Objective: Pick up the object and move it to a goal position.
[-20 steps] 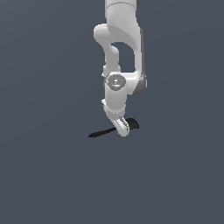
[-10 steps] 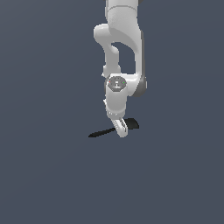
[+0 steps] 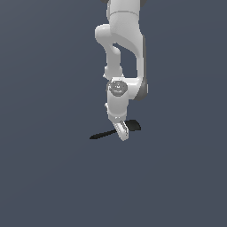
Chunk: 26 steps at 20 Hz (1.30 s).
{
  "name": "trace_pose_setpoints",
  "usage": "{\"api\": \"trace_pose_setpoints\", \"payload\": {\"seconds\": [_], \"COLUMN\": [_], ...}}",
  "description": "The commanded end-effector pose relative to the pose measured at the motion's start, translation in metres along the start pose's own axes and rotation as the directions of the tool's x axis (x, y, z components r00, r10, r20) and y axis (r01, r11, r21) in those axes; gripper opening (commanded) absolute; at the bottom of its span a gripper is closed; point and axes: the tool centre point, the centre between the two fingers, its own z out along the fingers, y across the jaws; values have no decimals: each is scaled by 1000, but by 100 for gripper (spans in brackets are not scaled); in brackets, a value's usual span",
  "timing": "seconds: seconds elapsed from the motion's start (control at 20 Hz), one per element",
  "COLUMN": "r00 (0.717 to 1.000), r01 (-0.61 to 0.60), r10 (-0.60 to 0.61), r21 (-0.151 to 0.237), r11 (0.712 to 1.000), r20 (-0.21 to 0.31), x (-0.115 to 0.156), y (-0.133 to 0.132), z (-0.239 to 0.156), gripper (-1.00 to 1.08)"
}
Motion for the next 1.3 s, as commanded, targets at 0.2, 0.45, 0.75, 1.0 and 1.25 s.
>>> {"api": "trace_pose_setpoints", "payload": {"seconds": [0.2,0.45,0.75,1.0,1.25], "r00": [1000,1000,1000,1000,1000], "r01": [-3,-3,-3,-5,-5], "r10": [3,3,3,5,5], "r21": [-1,-1,-1,-2,-2], "r11": [1000,1000,1000,1000,1000], "r20": [0,0,0,1,1], "x": [0,0,0,0,-7], "y": [1,0,0,1,-3], "z": [29,36,36,36,30], "gripper": [100,100,-100,-100,-100]}}
